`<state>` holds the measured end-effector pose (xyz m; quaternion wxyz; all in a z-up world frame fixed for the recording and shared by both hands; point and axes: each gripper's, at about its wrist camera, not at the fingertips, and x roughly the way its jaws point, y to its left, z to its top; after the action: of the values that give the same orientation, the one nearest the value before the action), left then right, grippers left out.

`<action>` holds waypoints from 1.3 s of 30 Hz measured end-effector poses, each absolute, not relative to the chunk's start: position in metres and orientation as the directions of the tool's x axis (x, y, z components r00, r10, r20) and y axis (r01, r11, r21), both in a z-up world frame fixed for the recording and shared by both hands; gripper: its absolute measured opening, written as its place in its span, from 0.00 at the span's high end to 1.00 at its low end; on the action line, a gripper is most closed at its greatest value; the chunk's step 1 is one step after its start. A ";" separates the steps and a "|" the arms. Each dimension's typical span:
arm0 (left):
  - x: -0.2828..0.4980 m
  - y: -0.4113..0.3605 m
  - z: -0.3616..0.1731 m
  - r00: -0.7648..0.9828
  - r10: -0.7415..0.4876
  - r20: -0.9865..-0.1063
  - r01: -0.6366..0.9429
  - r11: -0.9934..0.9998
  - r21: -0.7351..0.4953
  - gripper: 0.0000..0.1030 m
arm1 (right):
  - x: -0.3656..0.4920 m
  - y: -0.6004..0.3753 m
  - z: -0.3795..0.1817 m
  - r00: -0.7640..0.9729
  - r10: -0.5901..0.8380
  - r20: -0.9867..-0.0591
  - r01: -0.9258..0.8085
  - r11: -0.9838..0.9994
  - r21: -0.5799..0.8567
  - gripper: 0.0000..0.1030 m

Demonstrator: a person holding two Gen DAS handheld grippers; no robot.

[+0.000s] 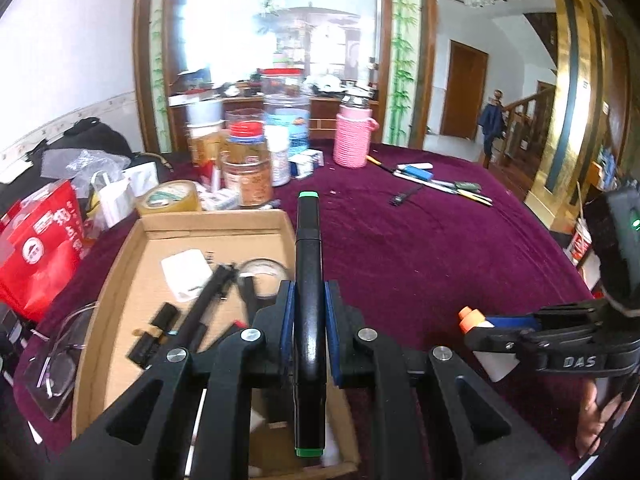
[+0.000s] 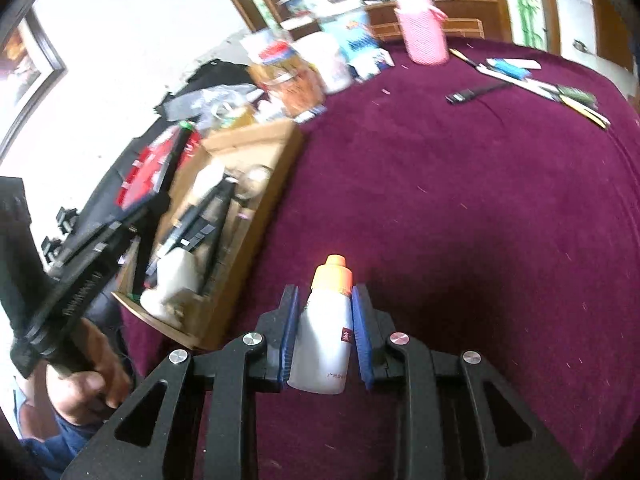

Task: Organize rigid objects
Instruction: 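Carry the marker and the bottle over the cardboard tray, then lower the marker and bottle into the tray and open both tools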

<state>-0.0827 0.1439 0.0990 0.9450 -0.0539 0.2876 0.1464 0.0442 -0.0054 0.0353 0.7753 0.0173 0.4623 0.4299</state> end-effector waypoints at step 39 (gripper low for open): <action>-0.105 0.261 0.049 0.644 0.362 -0.674 -0.489 0.872 0.001 0.88 | 0.026 0.204 0.019 0.060 0.660 -0.749 -0.750 0.525 0.403 0.77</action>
<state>-0.1049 0.2607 0.0493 0.9021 -0.0910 0.3496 0.2360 0.0257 0.2036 0.0187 0.7265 -0.0463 0.4845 0.4852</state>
